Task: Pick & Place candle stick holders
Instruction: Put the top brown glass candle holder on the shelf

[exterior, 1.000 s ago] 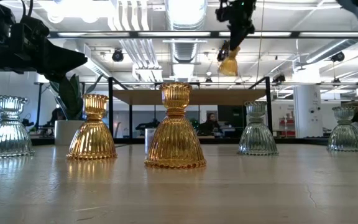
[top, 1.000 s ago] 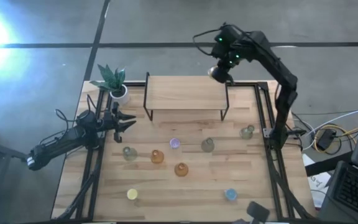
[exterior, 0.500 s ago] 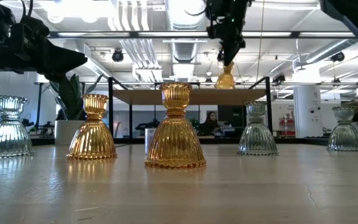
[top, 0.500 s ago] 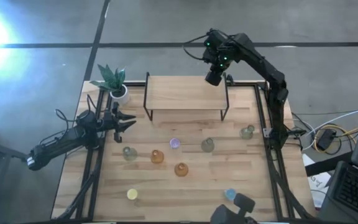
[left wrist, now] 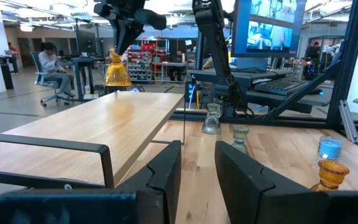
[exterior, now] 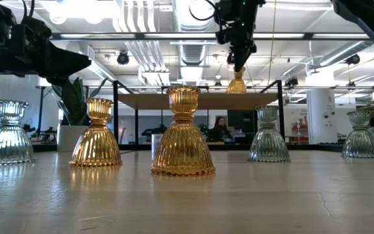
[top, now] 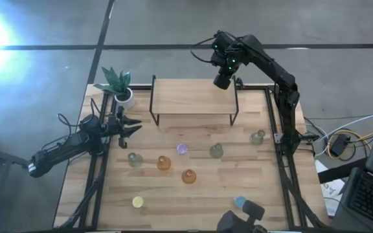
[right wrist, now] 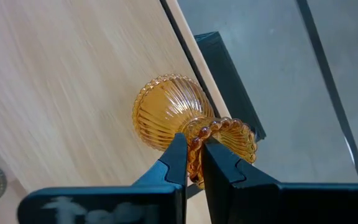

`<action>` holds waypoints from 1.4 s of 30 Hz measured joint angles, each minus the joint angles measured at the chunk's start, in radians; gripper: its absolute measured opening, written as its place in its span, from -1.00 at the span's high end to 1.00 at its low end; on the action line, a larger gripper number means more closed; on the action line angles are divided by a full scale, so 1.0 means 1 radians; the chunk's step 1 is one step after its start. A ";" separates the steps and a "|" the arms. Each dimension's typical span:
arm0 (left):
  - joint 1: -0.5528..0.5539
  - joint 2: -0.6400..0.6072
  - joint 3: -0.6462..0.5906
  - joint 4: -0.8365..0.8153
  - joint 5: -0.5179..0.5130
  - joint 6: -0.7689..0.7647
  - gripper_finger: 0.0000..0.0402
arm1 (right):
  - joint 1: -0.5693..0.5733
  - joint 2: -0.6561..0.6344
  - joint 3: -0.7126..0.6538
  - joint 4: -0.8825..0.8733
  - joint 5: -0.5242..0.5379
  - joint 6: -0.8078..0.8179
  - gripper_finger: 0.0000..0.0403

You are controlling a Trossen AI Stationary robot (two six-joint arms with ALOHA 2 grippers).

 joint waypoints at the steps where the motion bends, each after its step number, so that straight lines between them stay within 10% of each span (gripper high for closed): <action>1: 0.000 0.000 0.000 0.000 0.000 0.000 0.48 | -0.001 0.000 -0.005 0.000 0.001 0.001 0.91; 42: 0.000 0.000 0.000 0.000 0.000 0.000 0.48 | 0.010 -0.007 -0.106 0.012 0.001 0.019 0.91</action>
